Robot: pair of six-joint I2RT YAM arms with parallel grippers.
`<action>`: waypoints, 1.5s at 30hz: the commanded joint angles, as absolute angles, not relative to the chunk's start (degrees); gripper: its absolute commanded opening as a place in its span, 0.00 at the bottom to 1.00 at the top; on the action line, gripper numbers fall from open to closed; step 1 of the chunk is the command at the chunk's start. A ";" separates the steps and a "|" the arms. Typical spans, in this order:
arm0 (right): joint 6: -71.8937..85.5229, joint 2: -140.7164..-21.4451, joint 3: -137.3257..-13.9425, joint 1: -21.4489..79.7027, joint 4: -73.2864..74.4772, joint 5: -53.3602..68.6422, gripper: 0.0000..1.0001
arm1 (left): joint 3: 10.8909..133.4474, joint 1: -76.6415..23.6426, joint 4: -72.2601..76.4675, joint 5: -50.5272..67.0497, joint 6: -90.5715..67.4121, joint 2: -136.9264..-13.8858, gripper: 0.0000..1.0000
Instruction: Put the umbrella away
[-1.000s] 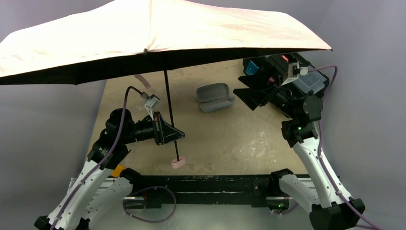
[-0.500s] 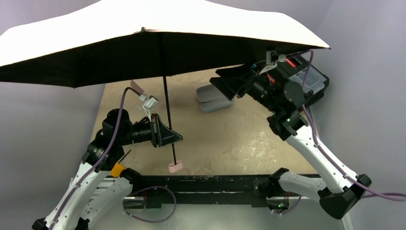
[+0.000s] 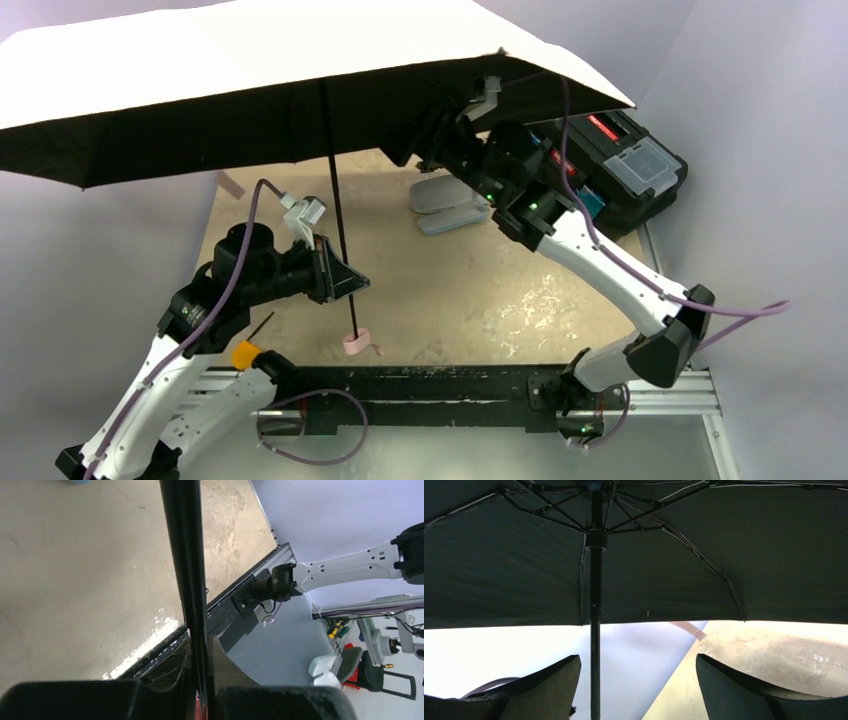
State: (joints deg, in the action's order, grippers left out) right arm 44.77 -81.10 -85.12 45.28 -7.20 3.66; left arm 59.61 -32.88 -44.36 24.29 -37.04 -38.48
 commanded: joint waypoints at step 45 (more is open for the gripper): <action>41.41 -109.32 -123.95 47.15 -10.49 -9.62 0.33 | 67.42 -51.52 -52.52 -0.51 -36.37 -44.32 0.00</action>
State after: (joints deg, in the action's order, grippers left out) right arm 41.85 -108.88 -120.95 47.68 -7.66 -6.61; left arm 68.82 -50.06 -53.71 0.95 -38.63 -46.48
